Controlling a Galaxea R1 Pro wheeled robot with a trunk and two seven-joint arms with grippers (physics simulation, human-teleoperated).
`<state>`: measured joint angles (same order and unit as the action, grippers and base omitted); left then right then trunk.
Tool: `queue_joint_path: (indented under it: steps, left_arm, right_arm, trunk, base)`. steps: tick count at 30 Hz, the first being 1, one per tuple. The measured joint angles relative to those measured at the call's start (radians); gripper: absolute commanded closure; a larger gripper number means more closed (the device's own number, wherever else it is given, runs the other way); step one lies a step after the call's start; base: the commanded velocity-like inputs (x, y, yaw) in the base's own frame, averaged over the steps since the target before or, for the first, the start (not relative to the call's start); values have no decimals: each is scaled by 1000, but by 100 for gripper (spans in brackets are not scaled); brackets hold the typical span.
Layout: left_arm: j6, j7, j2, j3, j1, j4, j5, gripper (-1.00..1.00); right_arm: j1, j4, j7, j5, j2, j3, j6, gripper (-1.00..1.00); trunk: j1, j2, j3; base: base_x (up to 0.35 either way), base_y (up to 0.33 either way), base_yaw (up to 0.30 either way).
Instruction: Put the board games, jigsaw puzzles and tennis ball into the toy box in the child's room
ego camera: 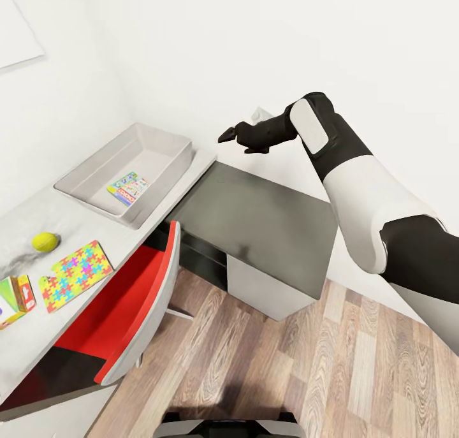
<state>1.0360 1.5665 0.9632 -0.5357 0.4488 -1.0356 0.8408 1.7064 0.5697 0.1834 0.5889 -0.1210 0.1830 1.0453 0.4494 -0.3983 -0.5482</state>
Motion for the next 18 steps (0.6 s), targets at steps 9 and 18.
queue_joint_path:
  steps: [9, 18]
  left_arm:
    - [0, 0, 0, 0, 0, 0, 0, -100]
    - [0, 0, 0, 0, 0, 0, -1, -100]
  right_arm:
    - [0, 1, 0, 0, 0, 0, 0, -100]
    - [0, 1, 0, -1, 0, 0, 0, -100]
  trunk:
    - [0, 0, 0]
    - [0, 0, 0]
  base:
    - [-63, 0, 0]
    - [-110, 0, 0]
